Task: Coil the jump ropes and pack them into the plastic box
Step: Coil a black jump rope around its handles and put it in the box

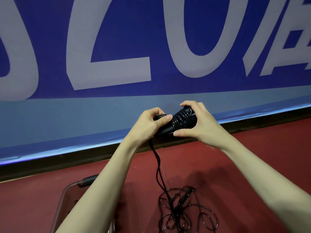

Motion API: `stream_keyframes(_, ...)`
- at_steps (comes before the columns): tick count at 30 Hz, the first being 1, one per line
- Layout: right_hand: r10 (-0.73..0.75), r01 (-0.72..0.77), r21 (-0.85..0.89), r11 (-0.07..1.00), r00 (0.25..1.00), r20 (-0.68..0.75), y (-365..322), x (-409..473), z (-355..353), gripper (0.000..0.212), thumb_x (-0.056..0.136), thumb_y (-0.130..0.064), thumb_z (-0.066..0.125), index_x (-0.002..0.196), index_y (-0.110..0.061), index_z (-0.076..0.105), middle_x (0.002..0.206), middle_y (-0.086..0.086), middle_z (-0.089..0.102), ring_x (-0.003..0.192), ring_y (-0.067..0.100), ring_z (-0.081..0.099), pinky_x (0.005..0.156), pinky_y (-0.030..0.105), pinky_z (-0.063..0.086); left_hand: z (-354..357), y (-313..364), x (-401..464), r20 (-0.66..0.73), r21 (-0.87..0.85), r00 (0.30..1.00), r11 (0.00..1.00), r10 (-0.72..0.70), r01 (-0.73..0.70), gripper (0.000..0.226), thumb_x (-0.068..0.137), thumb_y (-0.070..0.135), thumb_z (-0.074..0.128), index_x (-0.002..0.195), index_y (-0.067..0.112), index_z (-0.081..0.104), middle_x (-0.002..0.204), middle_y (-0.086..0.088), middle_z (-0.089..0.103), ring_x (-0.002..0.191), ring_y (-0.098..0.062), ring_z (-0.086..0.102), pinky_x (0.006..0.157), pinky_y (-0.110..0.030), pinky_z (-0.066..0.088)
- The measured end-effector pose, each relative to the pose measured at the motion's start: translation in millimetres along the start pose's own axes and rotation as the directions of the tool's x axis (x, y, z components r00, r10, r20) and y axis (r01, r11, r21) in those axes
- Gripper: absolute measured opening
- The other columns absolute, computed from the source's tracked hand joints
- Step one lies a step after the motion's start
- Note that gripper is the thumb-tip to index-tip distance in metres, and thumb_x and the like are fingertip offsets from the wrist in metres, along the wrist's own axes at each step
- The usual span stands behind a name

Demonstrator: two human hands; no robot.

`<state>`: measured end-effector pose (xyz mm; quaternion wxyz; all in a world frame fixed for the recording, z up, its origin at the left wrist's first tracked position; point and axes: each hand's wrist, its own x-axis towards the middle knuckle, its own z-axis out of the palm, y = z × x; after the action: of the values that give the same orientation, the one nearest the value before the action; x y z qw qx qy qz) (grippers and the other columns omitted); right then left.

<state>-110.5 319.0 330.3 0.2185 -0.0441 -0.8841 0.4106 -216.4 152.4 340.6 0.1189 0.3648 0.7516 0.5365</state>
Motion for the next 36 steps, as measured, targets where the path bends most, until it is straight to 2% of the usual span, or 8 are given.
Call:
stream_keyframes(6,-0.033,0.034,-0.042,0.999,0.999,0.018,-3.9,-4.0,-3.4,0.069,0.064,-0.042,0.087,0.12,-0.04,0.047,0.115,-0.007,0.052,0.099,0.003,0.052,0.075,0.015,0.046,2.3,-2.4,-5.5,-0.001,-0.036,1.0,0.999,0.011,-0.011,0.024,0.093,0.028,0.062,0.073,0.016,0.055,0.059,0.011,0.055,0.051,-0.004,0.049,0.052,-0.014,0.038)
stream_keyframes(12,-0.005,-0.002,0.08,0.997,0.996,0.09,-15.5,-9.2,-5.8,0.062,0.07,-0.027,0.086,0.118,-0.029,0.047,0.106,0.001,0.054,0.051,0.007,0.053,0.047,0.026,0.049,-1.3,-0.3,-8.2,0.003,-0.045,1.0,0.999,0.015,-0.015,0.023,0.093,0.027,0.062,0.075,0.014,0.057,0.064,0.003,0.057,0.052,-0.007,0.05,0.053,-0.015,0.039)
stream_keyframes(15,0.025,-0.044,0.146,0.988,0.991,0.129,-13.4,-10.9,-4.7,0.06,0.073,-0.021,0.084,0.119,-0.026,0.047,0.1,0.004,0.056,0.042,0.014,0.05,0.043,0.029,0.045,-0.8,1.0,-10.1,0.013,-0.065,1.0,0.998,-0.012,0.013,0.023,0.093,0.027,0.063,0.076,0.012,0.058,0.066,0.001,0.058,0.052,-0.008,0.052,0.051,-0.016,0.041)
stream_keyframes(19,0.026,-0.04,0.118,0.992,0.993,0.116,-8.4,-13.5,-0.6,0.056,0.069,-0.026,0.087,0.111,-0.027,0.049,0.095,0.002,0.058,0.051,0.01,0.055,0.051,0.027,0.048,0.7,-3.5,-11.6,0.044,-0.083,0.997,0.994,-0.07,0.074,0.023,0.092,0.027,0.064,0.076,0.012,0.057,0.069,-0.004,0.06,0.054,-0.012,0.054,0.052,-0.018,0.042)
stream_keyframes(23,-0.051,0.054,-0.057,0.997,0.998,0.046,-4.2,-8.9,0.2,0.056,0.062,-0.036,0.091,0.1,-0.023,0.052,0.111,-0.006,0.051,0.097,0.004,0.052,0.081,0.019,0.042,-1.3,0.1,-9.8,0.102,-0.112,0.991,0.989,-0.087,0.098,0.022,0.092,0.027,0.064,0.082,0.009,0.056,0.07,-0.007,0.063,0.056,-0.015,0.057,0.054,-0.019,0.044)
stream_keyframes(26,-0.101,0.1,0.01,0.995,0.995,0.014,-7.7,-7.9,0.9,0.065,0.061,-0.032,0.091,0.113,-0.034,0.053,0.127,-0.02,0.042,0.116,-0.01,0.042,0.09,0.001,0.03,-3.5,2.8,-7.2,0.08,-0.127,0.994,0.988,-0.079,0.089,0.022,0.092,0.027,0.064,0.082,0.009,0.056,0.066,-0.003,0.064,0.054,-0.012,0.057,0.054,-0.018,0.044)
stream_keyframes(30,-0.074,0.073,0.02,0.997,0.996,0.044,-0.5,-14.2,10.9,0.085,0.05,-0.048,0.09,0.126,-0.047,0.051,0.125,-0.02,0.041,0.119,-0.008,0.04,0.092,-0.003,0.026,-4.4,-2.9,-6.7,0.078,-0.044,0.994,0.995,-0.081,0.085,0.024,0.09,0.03,0.066,0.078,0.012,0.056,0.07,-0.008,0.065,0.061,-0.019,0.059,0.062,-0.029,0.045)
stream_keyframes(36,-0.078,0.081,0.059,0.995,0.996,-0.052,3.1,-11.7,17.9,0.051,0.058,-0.022,0.093,0.102,-0.033,0.07,0.105,-0.003,0.049,0.097,0.005,0.055,0.087,0.007,0.038,5.0,-11.5,-6.1,-0.004,0.006,0.997,0.997,-0.081,0.081,0.022,0.093,0.028,0.062,0.078,0.015,0.054,0.071,-0.003,0.061,0.062,-0.014,0.055,0.065,-0.027,0.043)
